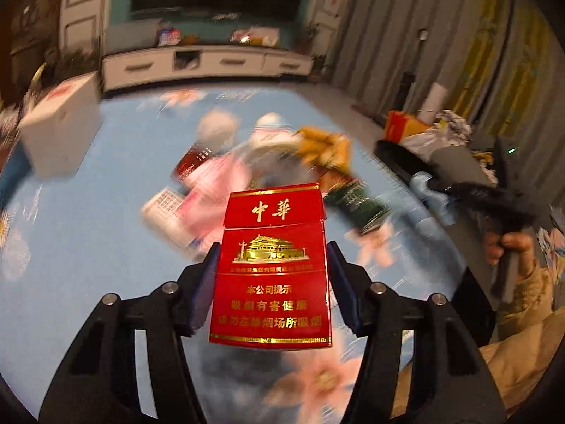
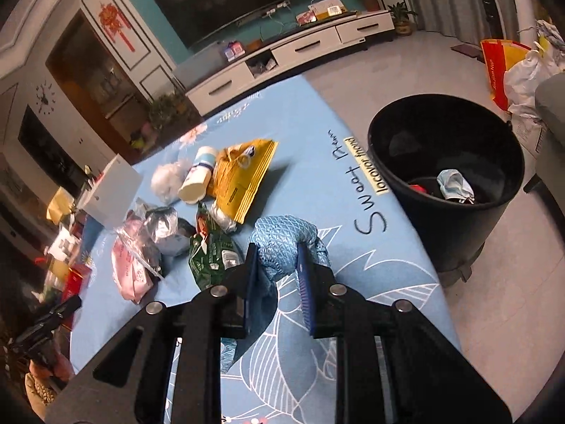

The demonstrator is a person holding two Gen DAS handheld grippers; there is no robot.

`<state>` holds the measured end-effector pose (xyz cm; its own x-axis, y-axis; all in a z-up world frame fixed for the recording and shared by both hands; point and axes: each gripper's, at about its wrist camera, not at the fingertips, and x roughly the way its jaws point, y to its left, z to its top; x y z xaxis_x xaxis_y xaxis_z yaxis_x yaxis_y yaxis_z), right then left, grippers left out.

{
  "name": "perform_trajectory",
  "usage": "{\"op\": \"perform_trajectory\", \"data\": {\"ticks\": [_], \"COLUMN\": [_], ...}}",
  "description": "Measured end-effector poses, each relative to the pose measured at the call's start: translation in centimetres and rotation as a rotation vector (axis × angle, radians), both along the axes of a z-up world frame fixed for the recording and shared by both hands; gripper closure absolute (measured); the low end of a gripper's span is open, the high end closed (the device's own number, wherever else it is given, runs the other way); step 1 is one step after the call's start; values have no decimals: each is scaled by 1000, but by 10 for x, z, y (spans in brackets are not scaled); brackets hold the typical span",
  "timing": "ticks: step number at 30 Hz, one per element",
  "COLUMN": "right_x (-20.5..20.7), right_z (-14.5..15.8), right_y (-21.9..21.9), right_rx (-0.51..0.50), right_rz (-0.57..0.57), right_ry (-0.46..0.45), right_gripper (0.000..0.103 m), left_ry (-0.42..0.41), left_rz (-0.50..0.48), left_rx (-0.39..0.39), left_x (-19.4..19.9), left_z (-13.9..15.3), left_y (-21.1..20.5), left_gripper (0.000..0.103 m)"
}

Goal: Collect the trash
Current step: 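Move both tools over the black bin and release the box and cloth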

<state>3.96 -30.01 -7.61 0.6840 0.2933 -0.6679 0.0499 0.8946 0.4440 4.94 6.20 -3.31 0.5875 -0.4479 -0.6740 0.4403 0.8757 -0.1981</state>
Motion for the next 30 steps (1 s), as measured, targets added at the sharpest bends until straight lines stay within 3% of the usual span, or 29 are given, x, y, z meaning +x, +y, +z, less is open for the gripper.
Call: {"op": "perform_trajectory", "data": {"ticks": [4,10,21,30], "right_x": [-6,-16,-16,31], "right_z": [1,2,-4,-27], "right_y": [-20,-65,-159,-191], "right_rx": [19,50,99,129], "right_rz": [-38,-115,-303,-320], "right_ry": [-26,-72,-128,-79], "right_gripper": [80,80,80,77], "left_ry": [-46,-48,49,101], "left_rz": [-83,-197,-331,-381], "left_rx": [0,10,26,73], "left_x": [12,32,98,135], "left_z": [16,18,0,-25], "left_y": [-52,-139,-285,-376], "left_gripper": [43,43,43,43]}}
